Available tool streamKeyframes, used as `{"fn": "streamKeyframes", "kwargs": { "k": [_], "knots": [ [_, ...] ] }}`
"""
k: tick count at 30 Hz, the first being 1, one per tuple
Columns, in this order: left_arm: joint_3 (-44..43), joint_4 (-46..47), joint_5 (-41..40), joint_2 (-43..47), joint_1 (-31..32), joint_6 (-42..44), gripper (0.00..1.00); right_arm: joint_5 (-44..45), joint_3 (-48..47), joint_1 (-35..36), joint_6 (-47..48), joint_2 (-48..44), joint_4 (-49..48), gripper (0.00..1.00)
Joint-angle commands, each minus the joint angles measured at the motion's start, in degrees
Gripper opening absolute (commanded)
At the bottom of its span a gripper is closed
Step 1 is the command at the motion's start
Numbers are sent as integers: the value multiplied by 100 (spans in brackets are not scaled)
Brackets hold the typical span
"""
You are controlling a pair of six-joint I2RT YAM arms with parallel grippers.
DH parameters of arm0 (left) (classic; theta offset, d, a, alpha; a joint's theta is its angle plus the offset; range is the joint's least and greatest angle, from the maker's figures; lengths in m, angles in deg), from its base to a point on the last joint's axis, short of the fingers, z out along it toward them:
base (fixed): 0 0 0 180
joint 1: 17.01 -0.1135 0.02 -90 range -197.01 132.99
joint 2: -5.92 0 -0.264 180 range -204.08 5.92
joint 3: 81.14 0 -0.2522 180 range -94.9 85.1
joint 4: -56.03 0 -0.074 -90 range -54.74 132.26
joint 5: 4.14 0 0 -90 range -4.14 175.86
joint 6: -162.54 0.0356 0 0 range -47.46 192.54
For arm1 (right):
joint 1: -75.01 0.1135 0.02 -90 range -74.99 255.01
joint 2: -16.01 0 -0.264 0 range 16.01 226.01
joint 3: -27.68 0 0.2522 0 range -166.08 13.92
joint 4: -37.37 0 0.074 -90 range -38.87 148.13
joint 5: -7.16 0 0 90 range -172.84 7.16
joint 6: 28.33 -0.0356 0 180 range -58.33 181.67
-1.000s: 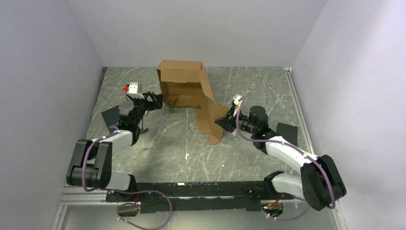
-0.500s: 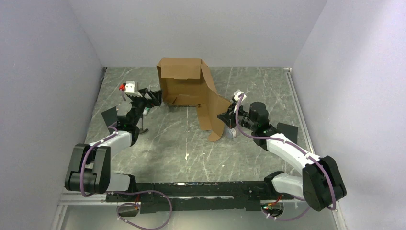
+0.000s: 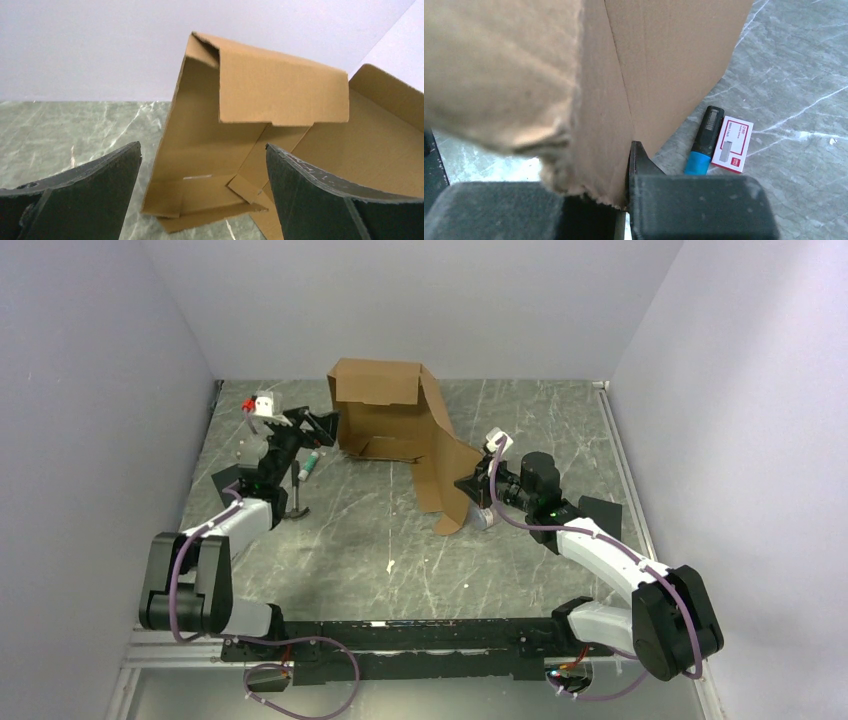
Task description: Fold the paper box
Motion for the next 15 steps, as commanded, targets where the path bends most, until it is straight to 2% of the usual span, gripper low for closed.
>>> {"fn": "streamKeyframes", "kwargs": {
  "k": [1, 5, 10, 15],
  "knots": [
    [-645, 183, 784, -383, -279, -367, 100, 2, -213, -2, 24, -17, 201, 5],
    [-929, 575, 1218, -822, -433, -366, 99, 12, -239, -2, 60, 16, 236, 5],
    [-1480, 571, 1694, -1399, -471, -181, 100, -25, -287, 20, 94, 76, 280, 5],
    [-1510, 1335, 2235, -1668, -499, -323, 99, -35, -358, 57, 131, 126, 327, 5]
  ]
}}
